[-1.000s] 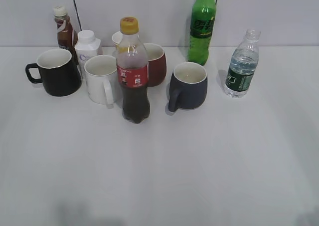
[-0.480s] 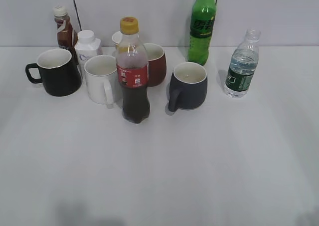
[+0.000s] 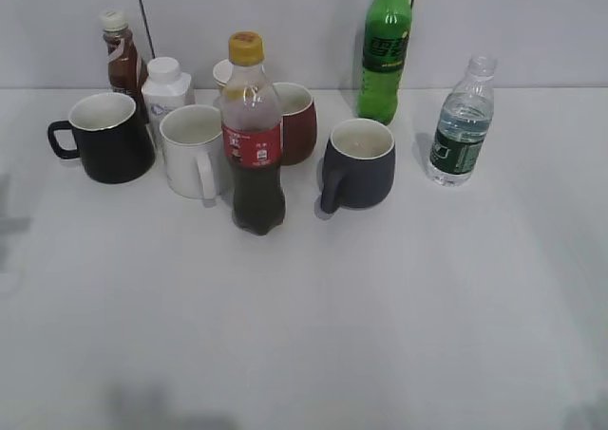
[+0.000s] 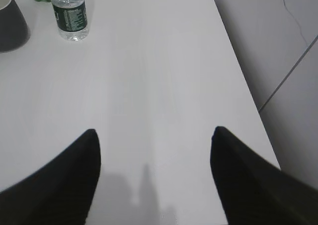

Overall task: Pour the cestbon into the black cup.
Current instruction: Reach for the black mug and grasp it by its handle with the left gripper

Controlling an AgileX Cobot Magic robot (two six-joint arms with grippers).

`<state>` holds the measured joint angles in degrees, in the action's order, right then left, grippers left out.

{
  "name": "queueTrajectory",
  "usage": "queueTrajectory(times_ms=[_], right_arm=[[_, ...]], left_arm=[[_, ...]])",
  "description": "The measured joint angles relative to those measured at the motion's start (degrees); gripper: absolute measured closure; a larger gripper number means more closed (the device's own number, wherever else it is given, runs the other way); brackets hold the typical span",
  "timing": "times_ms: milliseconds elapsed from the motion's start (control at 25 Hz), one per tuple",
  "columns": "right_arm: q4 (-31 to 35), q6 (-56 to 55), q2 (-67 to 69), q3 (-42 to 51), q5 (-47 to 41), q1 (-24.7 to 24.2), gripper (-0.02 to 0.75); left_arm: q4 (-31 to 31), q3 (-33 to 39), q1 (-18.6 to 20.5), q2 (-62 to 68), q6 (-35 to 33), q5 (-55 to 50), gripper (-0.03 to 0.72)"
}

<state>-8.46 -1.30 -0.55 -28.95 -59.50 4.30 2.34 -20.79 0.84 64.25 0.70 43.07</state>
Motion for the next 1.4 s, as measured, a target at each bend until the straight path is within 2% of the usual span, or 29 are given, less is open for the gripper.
queueTrajectory(times_ms=[320,440,560,920,1400], right_arm=[[0.1,-0.1,0.0,0.0,0.0,0.0,0.203],[0.2,-0.1,0.0,0.0,0.0,0.0,0.203],[0.2,-0.1,0.0,0.0,0.0,0.0,0.203],[0.2,-0.2,0.0,0.0,0.0,0.0,0.203],[0.2,-0.2,0.0,0.0,0.0,0.0,0.203]], left_arm=[[-0.6,-0.1,0.1,31.5,0.0,22.2,0.358],[-3.9,-1.1,0.1,41.8,0.5,25.0,0.356],[-4.9,-5.3,0.1,49.7,1.2,25.1,0.356],[-6.1,-17.8,0.1,59.5,1.3,26.1,0.355],[-6.1,-26.5,0.1,65.1,1.4,25.9,0.355]])
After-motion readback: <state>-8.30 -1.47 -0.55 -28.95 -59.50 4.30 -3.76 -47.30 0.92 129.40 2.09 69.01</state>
